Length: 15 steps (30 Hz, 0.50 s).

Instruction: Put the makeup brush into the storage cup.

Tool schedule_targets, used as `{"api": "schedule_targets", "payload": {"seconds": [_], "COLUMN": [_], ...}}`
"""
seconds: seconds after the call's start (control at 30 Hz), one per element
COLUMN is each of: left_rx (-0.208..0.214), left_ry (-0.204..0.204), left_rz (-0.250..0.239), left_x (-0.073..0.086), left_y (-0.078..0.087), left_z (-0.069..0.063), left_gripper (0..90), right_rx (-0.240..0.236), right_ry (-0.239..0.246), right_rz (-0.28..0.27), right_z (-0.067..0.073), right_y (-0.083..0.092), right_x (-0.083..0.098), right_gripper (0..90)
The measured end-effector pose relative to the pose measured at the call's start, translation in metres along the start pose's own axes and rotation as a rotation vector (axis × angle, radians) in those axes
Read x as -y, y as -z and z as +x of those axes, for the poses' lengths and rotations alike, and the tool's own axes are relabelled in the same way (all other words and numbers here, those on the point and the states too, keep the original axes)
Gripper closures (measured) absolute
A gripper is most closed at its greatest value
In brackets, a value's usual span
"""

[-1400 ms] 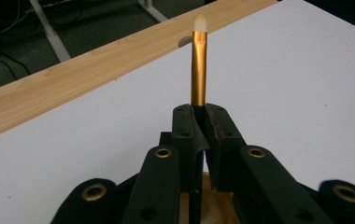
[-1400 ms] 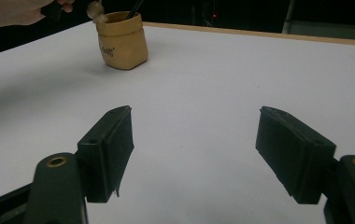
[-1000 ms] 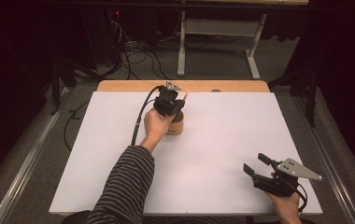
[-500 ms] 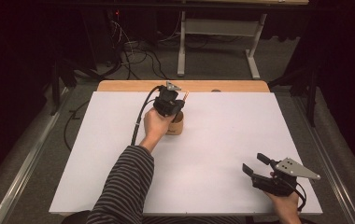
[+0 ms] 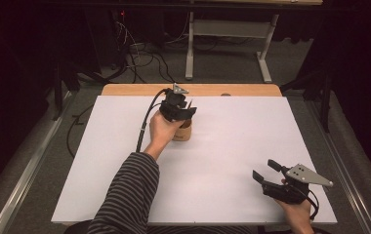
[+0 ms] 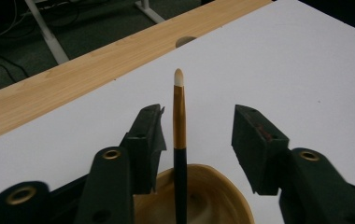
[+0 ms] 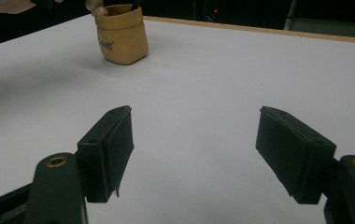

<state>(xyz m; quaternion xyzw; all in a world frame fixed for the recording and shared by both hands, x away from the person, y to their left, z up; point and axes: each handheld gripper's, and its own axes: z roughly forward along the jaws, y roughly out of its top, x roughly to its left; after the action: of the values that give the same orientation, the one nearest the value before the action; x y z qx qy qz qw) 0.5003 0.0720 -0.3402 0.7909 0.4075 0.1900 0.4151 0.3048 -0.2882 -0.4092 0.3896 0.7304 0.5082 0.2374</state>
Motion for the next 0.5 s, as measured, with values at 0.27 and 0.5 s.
{"api": "schedule_targets", "payload": {"seconds": [0.27, 0.5], "left_rx": [-0.001, -0.001], "left_ry": [0.001, 0.016], "left_rz": [-0.027, -0.029], "left_x": [-0.002, -0.003], "left_y": [0.008, 0.011], "left_z": [0.0, 0.002], "left_gripper": [47.1, 44.5], "right_rx": [-0.001, -0.001], "right_ry": [-0.003, 0.001], "right_rz": [0.0, 0.004], "right_z": [0.0, 0.0], "right_y": [0.0, -0.001], "right_x": [0.0, 0.0], "right_gripper": [29.5, 29.4]}}
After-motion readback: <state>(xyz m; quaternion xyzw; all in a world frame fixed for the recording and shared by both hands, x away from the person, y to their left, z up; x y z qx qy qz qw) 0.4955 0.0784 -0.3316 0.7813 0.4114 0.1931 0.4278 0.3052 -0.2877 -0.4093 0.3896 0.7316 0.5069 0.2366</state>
